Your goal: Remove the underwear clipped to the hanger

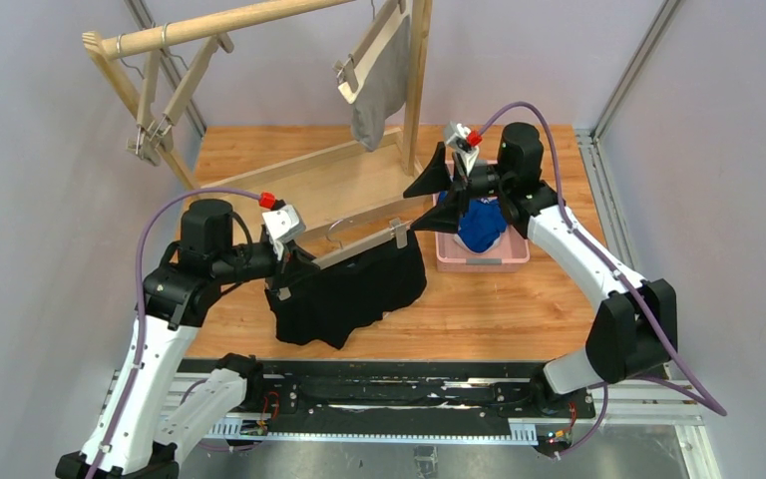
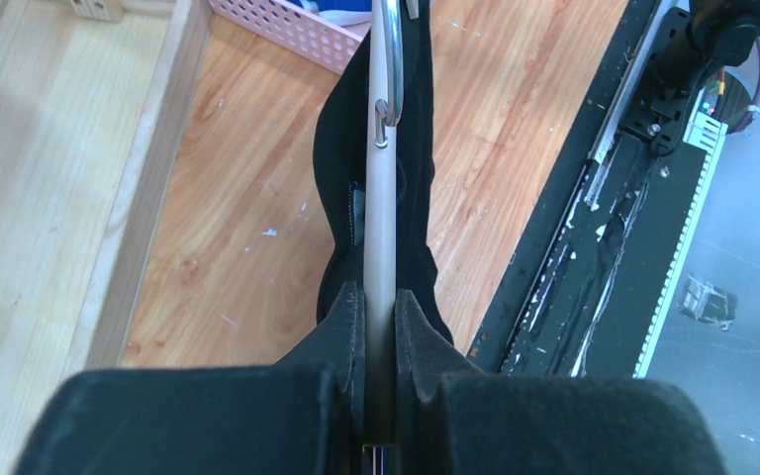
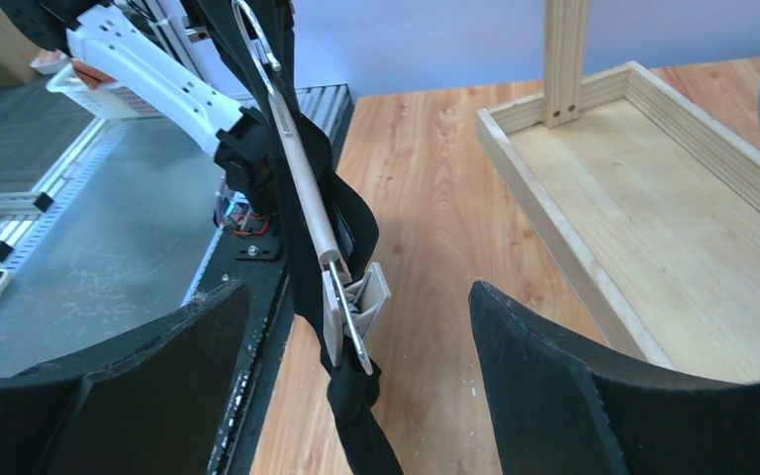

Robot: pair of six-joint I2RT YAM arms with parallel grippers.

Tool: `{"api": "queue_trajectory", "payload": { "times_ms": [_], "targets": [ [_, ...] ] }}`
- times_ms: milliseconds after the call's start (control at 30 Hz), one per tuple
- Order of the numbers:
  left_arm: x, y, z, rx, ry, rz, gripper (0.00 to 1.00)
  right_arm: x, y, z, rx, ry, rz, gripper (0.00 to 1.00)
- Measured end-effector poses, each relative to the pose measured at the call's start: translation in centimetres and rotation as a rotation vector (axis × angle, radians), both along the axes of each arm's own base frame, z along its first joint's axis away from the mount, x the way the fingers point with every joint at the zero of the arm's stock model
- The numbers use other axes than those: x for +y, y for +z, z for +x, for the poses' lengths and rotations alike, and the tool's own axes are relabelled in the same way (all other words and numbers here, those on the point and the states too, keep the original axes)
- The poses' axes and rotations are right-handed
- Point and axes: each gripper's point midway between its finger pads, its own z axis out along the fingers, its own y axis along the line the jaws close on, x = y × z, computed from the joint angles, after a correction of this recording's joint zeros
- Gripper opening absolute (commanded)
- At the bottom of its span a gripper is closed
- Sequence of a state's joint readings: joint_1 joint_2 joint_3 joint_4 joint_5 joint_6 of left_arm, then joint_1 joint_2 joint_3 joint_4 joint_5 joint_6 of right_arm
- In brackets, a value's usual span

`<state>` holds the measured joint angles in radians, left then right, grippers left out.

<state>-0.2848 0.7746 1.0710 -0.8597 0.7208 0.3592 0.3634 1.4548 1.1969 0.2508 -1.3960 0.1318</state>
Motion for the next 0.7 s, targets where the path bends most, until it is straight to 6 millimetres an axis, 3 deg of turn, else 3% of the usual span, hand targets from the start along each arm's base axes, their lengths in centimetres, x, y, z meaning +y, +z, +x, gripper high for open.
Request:
{"api": "queue_trajectory", "payload": {
  "times_ms": [367,700],
  "targets": [
    [-0.1,1.2,0.3,-0.062,-0.020,0.003,0.00,0.3,1.0,-0.6,0.014,0.052,0.022,0.82],
    [-0.2,1.4,0.7,-0.073,-0.022,-0.001,0.00,2.1,-1.5,0.2,0.111,0.059,-0.006,0.74]
  ]
}}
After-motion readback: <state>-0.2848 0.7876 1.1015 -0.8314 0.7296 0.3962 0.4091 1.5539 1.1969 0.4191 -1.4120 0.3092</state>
